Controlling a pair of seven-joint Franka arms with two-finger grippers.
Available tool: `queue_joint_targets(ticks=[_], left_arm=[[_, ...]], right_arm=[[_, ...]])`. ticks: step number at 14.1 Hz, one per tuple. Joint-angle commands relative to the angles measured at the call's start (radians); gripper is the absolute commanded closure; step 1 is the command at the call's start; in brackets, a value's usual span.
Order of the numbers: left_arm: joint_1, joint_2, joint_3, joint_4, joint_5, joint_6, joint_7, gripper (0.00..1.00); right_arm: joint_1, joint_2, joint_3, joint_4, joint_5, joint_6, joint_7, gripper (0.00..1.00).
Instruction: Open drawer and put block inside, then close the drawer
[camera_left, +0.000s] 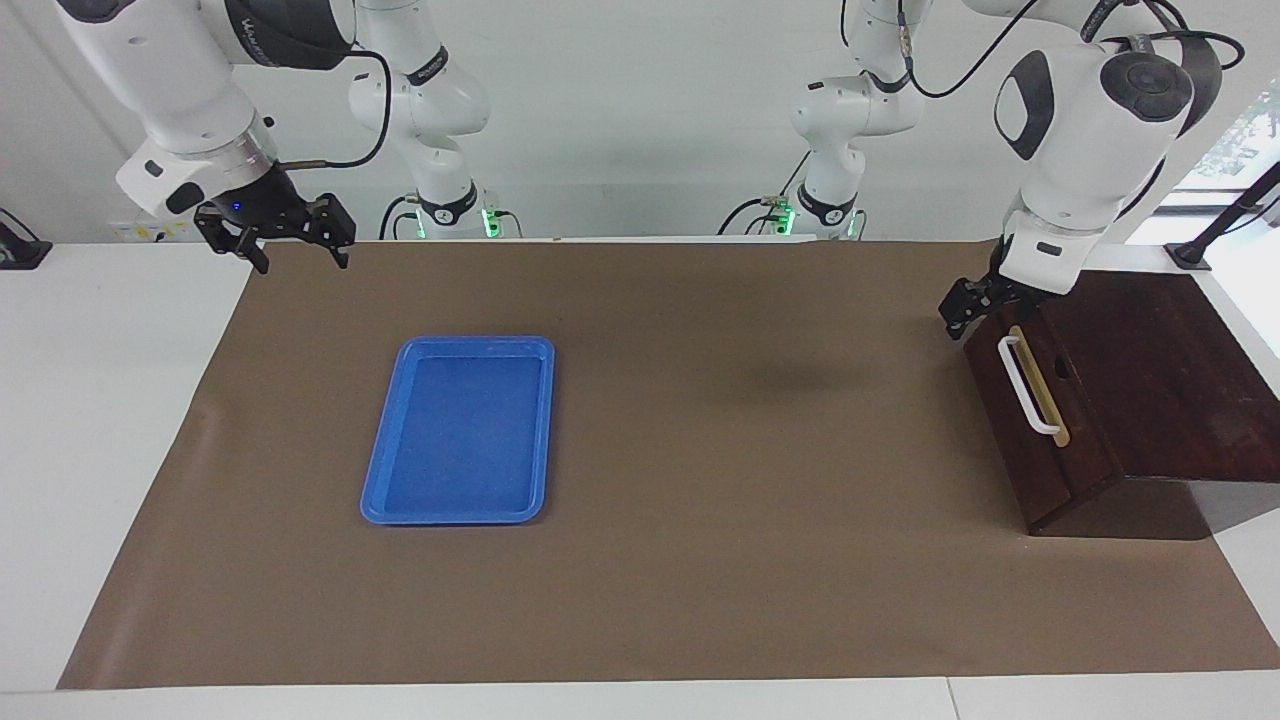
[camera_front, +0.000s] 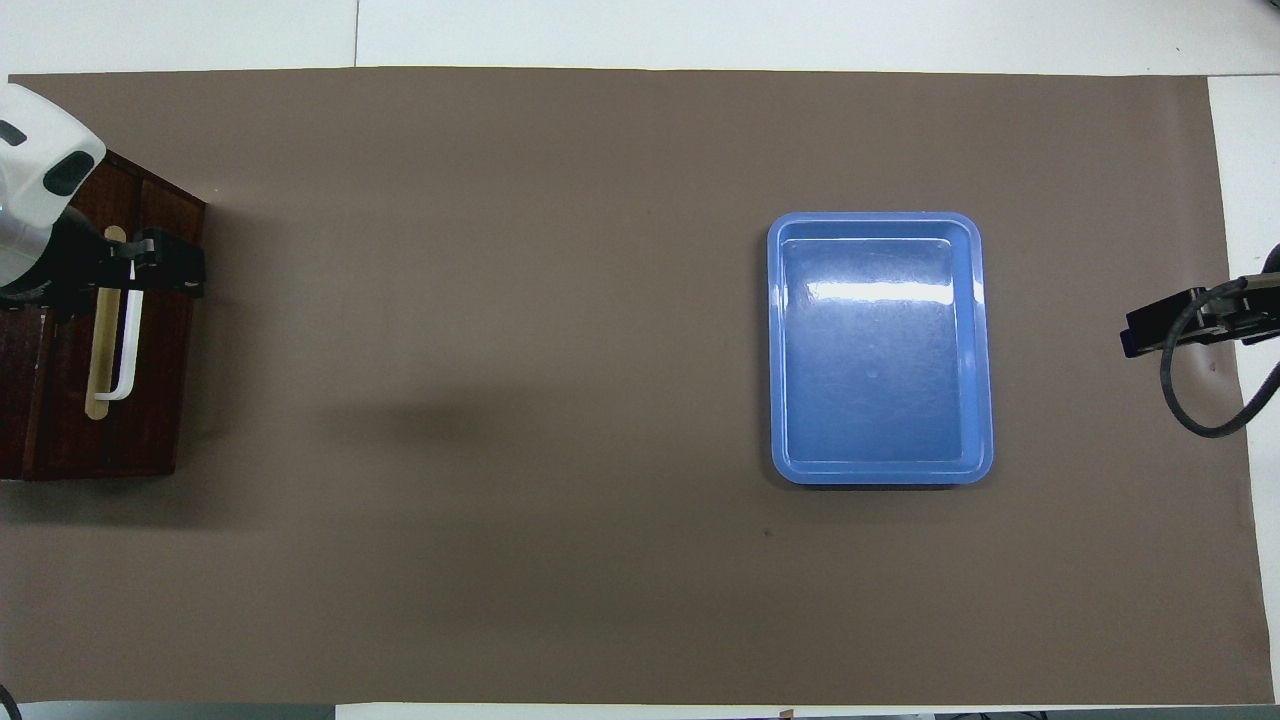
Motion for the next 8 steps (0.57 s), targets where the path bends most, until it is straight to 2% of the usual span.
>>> queue_joint_targets(ticks=[1,8], left_arm=[[0.013,-0.021,-0.002,-0.011,-0.074,-0.013,0.079,0.00],[-0.003,-0.045,-0.008,-0.043,-0.075,-0.039,0.089,0.00]], right_arm=[[-0.004,-0.009,0.002,-0.005,-0.004,0.014,0.014,0.00],[-0.004,-0.008,0.002,-0.004,-0.004,0.014,0.014,0.00]])
